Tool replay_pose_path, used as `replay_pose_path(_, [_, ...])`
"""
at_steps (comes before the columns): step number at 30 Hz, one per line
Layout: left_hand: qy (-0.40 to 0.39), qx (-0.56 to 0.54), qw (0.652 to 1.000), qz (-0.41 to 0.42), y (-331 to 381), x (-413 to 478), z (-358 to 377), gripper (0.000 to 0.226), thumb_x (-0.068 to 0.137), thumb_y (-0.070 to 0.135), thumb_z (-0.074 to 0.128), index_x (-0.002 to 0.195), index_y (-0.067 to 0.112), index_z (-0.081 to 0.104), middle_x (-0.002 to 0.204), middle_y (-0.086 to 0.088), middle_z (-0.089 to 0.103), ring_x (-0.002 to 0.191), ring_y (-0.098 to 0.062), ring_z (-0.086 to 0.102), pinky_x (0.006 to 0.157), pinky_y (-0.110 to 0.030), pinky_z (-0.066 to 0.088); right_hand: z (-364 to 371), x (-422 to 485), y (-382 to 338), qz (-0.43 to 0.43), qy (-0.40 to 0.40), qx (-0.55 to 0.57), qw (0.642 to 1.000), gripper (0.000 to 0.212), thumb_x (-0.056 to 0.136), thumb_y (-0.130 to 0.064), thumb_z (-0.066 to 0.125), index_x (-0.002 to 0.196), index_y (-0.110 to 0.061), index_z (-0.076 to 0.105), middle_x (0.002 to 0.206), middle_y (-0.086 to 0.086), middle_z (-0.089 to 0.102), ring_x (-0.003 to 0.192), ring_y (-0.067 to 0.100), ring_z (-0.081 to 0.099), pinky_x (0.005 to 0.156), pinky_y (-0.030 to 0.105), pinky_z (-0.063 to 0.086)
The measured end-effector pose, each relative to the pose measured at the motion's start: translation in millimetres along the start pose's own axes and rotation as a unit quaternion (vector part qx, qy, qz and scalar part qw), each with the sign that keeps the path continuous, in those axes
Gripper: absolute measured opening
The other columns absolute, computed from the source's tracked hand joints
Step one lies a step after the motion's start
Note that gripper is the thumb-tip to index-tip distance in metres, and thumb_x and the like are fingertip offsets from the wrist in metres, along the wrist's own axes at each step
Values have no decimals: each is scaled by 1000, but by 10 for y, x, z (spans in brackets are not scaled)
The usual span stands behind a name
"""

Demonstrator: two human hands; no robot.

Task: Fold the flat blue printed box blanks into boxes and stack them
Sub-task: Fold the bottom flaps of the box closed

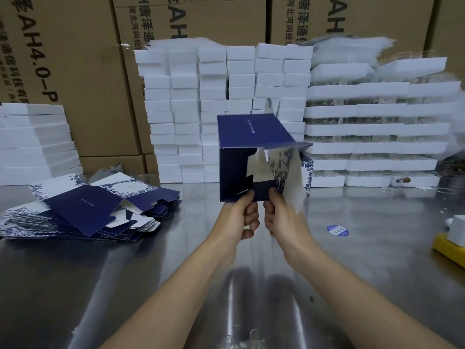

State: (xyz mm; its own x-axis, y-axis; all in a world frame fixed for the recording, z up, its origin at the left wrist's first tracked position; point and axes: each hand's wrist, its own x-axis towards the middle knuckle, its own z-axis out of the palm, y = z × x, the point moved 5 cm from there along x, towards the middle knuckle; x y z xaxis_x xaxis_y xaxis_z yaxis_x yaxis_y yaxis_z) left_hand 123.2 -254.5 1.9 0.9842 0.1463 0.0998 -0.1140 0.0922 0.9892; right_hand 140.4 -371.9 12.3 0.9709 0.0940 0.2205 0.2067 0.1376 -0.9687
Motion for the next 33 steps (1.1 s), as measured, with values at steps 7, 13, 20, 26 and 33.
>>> replay_pose_path(7, [31, -30, 999, 6, -15, -13, -16, 39, 108, 42, 51, 73, 26, 55, 65, 8, 47, 53, -10, 43, 50, -23, 31, -35, 13, 41, -33, 29, -40, 998, 46, 103, -31, 45, 57, -30, 45, 58, -9, 38, 45, 9, 30, 50, 26, 28])
replay_pose_path(13, [46, -11, 999, -11, 29, -15, -93, 41, 105, 49, 58, 75, 21, 55, 64, 7, 47, 55, -11, 47, 59, -28, 34, -183, 135, 21, 6, 66, -1, 998, 41, 103, -27, 47, 63, -22, 39, 49, -8, 32, 43, 12, 25, 41, 23, 24])
replay_pose_path(20, [40, 14, 999, -18, 20, 31, -156, 43, 106, 40, 59, 71, 22, 43, 62, 6, 41, 54, -12, 42, 57, -27, 32, -231, 143, 61, -54, 58, -33, 996, 45, 107, -40, 48, 64, -34, 58, 57, -10, 46, 49, 13, 39, 44, 24, 29])
replay_pose_path(26, [39, 47, 998, -25, -67, 38, -134, 46, 100, 55, 65, 133, 23, 58, 98, 6, 66, 83, -10, 71, 62, -26, 54, -290, 149, 9, -104, 70, -37, 991, 36, 111, -43, 44, 146, -41, 49, 112, -12, 73, 79, 18, 80, 45, 26, 50])
replay_pose_path(33, [134, 171, 941, 261, 178, 32, -270, 104, 86, 32, 87, 156, 60, 16, 153, 6, 30, 135, -3, 41, 109, -14, 39, -345, 198, 27, -123, 92, -62, 986, 24, 110, -42, 47, 119, -44, 69, 108, -16, 74, 92, 14, 78, 71, 41, 64])
